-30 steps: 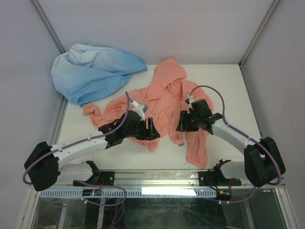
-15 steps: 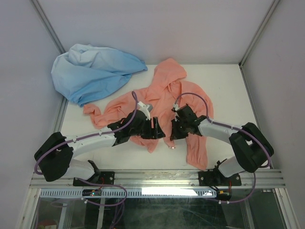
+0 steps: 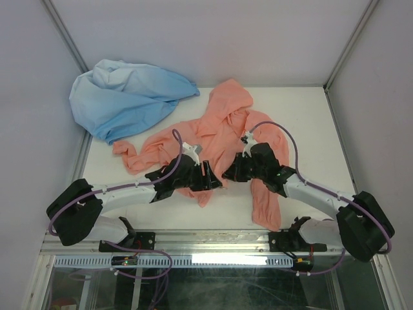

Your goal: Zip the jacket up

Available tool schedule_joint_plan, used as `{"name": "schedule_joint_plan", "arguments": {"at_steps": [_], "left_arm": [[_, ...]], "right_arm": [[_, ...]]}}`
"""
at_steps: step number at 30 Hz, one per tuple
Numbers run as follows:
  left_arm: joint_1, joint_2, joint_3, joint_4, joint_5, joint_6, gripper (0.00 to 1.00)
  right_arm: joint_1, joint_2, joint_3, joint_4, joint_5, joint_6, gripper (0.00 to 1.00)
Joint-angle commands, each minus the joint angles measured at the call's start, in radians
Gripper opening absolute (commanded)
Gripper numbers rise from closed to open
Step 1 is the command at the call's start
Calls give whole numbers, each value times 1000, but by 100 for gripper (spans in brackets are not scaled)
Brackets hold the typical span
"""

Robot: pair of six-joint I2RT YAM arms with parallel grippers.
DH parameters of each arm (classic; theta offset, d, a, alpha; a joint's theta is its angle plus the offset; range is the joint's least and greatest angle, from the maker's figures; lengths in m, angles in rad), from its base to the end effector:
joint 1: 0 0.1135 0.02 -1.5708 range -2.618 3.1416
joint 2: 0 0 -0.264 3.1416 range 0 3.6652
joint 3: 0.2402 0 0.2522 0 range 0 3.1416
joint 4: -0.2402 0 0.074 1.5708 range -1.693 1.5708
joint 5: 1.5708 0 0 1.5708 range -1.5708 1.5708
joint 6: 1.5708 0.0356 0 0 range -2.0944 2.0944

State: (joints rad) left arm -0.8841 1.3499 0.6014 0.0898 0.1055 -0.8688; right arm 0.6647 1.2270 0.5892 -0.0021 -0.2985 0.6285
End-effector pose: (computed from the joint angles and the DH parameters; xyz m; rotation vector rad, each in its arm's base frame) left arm 0.1676 -0.2104 0.1814 0.0821 2.4468 -1.0052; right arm 0.1905 0.1626 0.1999 -0.2224 2.3727 1.0043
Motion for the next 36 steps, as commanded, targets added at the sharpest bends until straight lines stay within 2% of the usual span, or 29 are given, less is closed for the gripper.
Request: {"name": "schedule_joint_plan", "arguments": {"at_steps": [1, 8, 16, 23, 26, 31, 34, 36], "left_arm": [[-4, -3, -17, 196, 6, -74, 56], [15, -9, -111, 430, 49, -142, 52], [38, 15, -160, 511, 67, -202, 52], [66, 43, -211, 656, 120, -251, 50], [70, 61, -229, 726, 141, -265, 41], [81, 72, -263, 899, 175, -274, 21], [94, 72, -270, 962, 214, -267, 3], [100, 61, -275, 969, 220, -251, 0]], "right_arm": [[6, -62, -50, 151, -32, 66, 0], [6, -97, -124, 262, -60, 113, 0], [6, -126, -161, 347, -84, 153, 0], [6, -144, -169, 356, -88, 163, 0], [7, -159, -176, 360, -82, 170, 0], [6, -161, -181, 342, -78, 158, 0], [5, -176, -179, 289, -65, 148, 0], [5, -205, -175, 239, -65, 148, 0]]}}
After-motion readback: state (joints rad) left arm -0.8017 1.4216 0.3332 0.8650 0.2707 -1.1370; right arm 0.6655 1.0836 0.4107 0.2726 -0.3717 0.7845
